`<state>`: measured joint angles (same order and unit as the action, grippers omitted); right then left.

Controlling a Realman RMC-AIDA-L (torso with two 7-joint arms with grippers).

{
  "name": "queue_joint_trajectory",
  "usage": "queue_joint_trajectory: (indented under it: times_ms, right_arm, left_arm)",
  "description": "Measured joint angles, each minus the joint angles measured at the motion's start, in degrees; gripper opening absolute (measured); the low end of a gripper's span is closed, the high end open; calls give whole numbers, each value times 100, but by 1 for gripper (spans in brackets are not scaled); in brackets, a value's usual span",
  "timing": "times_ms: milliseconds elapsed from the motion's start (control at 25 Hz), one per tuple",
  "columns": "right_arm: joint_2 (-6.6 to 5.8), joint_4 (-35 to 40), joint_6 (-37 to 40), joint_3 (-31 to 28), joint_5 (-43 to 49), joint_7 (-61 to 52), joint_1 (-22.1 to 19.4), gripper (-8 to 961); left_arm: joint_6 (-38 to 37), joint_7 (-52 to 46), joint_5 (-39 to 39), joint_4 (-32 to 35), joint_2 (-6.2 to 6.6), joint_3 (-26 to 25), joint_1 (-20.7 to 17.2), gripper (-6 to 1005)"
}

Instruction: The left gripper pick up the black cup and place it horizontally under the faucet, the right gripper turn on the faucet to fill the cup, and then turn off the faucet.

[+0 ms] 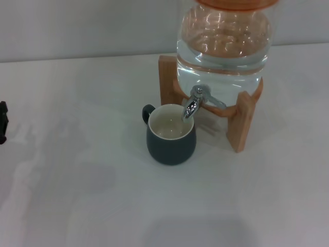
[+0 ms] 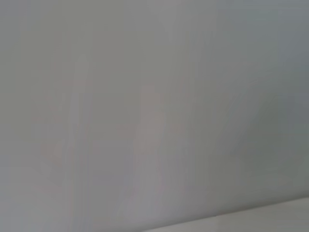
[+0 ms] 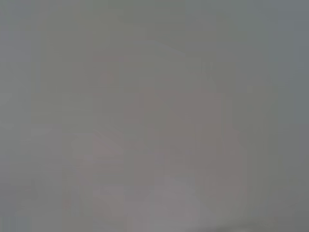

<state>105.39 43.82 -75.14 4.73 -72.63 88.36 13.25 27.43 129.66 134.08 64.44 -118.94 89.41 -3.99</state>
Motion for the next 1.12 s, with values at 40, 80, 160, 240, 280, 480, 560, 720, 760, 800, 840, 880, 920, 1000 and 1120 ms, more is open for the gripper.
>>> queue_joint_trajectory:
  times_ms: [40, 80, 160, 240, 280, 480, 560, 720, 760, 800, 840, 880, 920, 1000, 1120]
  right_arm:
    - [14, 20, -82, 89, 49, -8, -14, 840]
    - [31, 49, -176, 195, 92, -18, -36, 840]
    - [92, 167, -416, 376, 126, -54, -99, 840]
    - [180, 320, -667, 506, 158, -112, -149, 840]
    - [215, 391, -777, 552, 177, -142, -164, 840]
    - [435, 663, -1710, 850, 345, -314, -179, 840]
    - [470, 693, -1862, 912, 349, -341, -168, 840]
    - [665, 988, -2514, 1477, 347, -770, -93, 840]
    - [724, 1135, -2595, 1639, 328, -916, -79, 840]
    - [783, 1320, -2644, 1780, 316, -1060, -71, 840]
    - [859, 1566, -2697, 1962, 283, -1232, -65, 840]
    - [904, 1723, -2728, 2116, 235, -1342, -68, 840]
    - [942, 1894, -2757, 2334, 137, -1481, -75, 840]
    - [957, 2101, -2768, 2955, -205, -1710, -110, 840]
    - [955, 2279, -2725, 3709, -623, -1890, -116, 840]
  left_arm:
    - [-4, -3, -6, -43, 0, -9, 42, 275]
    - [-11, -12, -14, -121, -1, -24, 101, 275]
    - [-46, -61, -16, -331, 2, -75, 287, 275]
    - [-144, -91, -24, -440, 3, -102, 400, 275]
    - [-218, -93, -24, -454, 4, -109, 432, 275]
    - [-445, -95, -36, -354, 10, -207, 445, 275]
    - [-452, -96, -38, -328, 11, -281, 442, 275]
    - [-471, -98, -40, -326, 12, -425, 457, 275]
    - [-471, -98, -40, -326, 12, -425, 457, 275]
    - [-487, -98, -40, -326, 12, -441, 457, 275]
    - [-546, -98, -40, -325, 12, -480, 458, 275]
    - [-631, -98, -40, -323, 12, -495, 463, 275]
    - [-648, -98, -40, -323, 12, -498, 464, 275]
    - [-682, -99, -40, -321, 13, -507, 463, 275]
    - [-688, -103, -40, -322, 14, -544, 435, 275]
